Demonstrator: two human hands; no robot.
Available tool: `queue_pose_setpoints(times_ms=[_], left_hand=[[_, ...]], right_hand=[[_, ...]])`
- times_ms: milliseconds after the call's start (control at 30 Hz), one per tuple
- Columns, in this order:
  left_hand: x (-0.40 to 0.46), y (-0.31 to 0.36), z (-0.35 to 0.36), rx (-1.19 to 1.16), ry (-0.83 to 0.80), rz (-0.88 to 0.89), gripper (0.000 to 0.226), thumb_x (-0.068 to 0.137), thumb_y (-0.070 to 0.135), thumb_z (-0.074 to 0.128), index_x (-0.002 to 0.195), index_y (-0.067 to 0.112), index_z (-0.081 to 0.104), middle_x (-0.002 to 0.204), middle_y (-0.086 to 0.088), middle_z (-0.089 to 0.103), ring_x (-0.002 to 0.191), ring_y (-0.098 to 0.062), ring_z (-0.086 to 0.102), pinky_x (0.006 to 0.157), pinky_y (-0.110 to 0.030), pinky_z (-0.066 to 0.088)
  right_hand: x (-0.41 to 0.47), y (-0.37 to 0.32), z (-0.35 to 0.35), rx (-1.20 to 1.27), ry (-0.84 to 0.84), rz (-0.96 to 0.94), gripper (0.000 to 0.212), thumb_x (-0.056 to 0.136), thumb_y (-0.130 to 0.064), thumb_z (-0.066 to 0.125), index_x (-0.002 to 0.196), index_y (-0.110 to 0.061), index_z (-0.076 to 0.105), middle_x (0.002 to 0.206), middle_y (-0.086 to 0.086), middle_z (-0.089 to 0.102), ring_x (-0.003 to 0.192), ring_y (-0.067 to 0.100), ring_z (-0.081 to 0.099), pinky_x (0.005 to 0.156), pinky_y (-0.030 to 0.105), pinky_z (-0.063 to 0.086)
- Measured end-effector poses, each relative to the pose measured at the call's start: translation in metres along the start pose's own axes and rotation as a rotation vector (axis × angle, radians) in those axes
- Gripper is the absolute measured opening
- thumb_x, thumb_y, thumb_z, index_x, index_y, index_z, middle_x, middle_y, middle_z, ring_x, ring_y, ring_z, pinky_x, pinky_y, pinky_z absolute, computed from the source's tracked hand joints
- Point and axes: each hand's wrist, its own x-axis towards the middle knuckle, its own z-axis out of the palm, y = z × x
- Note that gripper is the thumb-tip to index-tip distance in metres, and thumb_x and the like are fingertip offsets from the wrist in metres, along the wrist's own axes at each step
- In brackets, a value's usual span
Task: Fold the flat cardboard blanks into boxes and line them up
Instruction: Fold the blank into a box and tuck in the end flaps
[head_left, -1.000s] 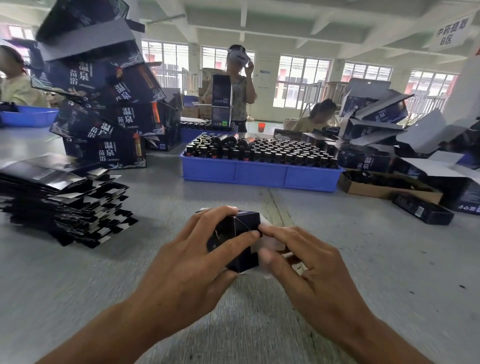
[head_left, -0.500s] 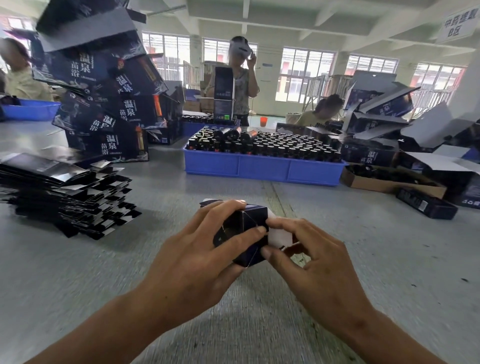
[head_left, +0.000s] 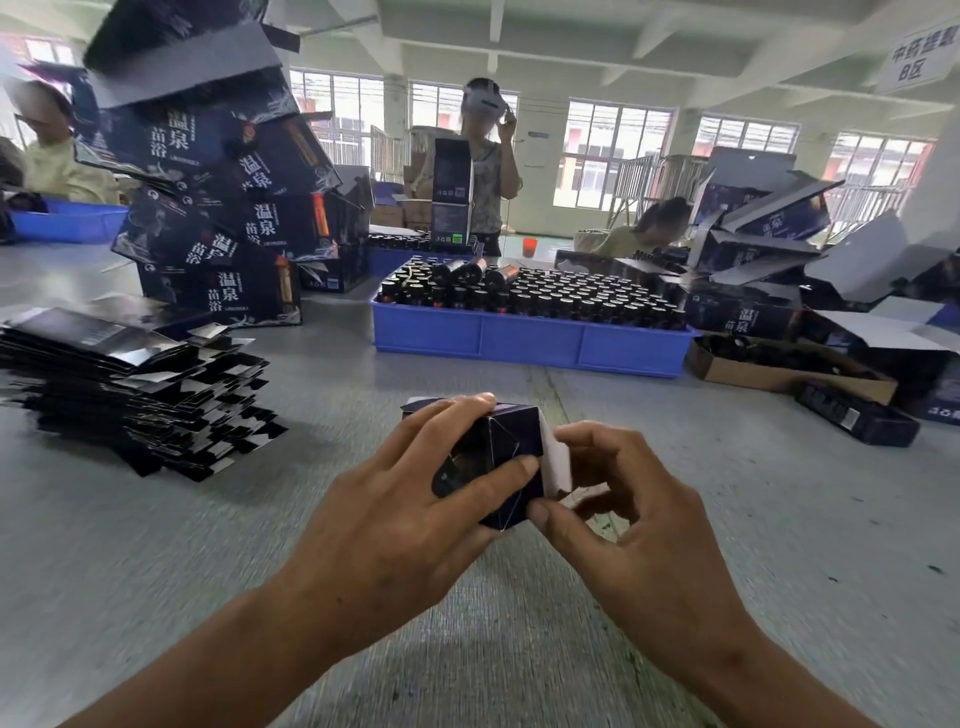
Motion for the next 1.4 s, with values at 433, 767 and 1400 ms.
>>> queue_pose_setpoints(times_ms=[433, 767, 1400], left_hand=[[0.0, 0.012, -0.001, -0.175, 0.038, -0.116, 0.068, 0.086, 0.042, 0.058, 0.147, 0.017, 0.04, 0.144, -0.004, 0.05, 0.125, -0.021, 0.054, 0.089, -0.032, 0.056], [0.001, 0.018, 0.001, -0.146, 0.037, -0.16, 0.081, 0.079, 0.041, 0.07, 0.147, 0.01, 0.038, 0.141, -0.001, 0.047, 0.124, -0.017, 0.051, 0.096, -0.023, 0.044], [0.001, 0.022, 0.006, -0.19, 0.018, -0.16, 0.08, 0.077, 0.045, 0.072, 0.144, 0.016, 0.039, 0.143, 0.002, 0.052, 0.133, -0.018, 0.048, 0.107, -0.037, 0.047]], right_hand=[[0.003, -0.004, -0.002, 0.155, 0.0, 0.137, 0.02, 0.086, -0.031, 0.073, 0.1, -0.04, 0.065, 0.099, -0.024, 0.07, 0.092, 0.002, 0.069, 0.075, 0.014, 0.054], [0.006, -0.003, -0.003, 0.206, -0.041, 0.23, 0.022, 0.076, -0.053, 0.065, 0.095, -0.045, 0.07, 0.095, -0.024, 0.074, 0.092, 0.001, 0.07, 0.072, 0.024, 0.055], [0.005, -0.008, -0.001, 0.167, 0.045, 0.213, 0.018, 0.072, -0.052, 0.067, 0.087, -0.042, 0.071, 0.086, -0.027, 0.073, 0.087, -0.004, 0.069, 0.072, 0.009, 0.051]])
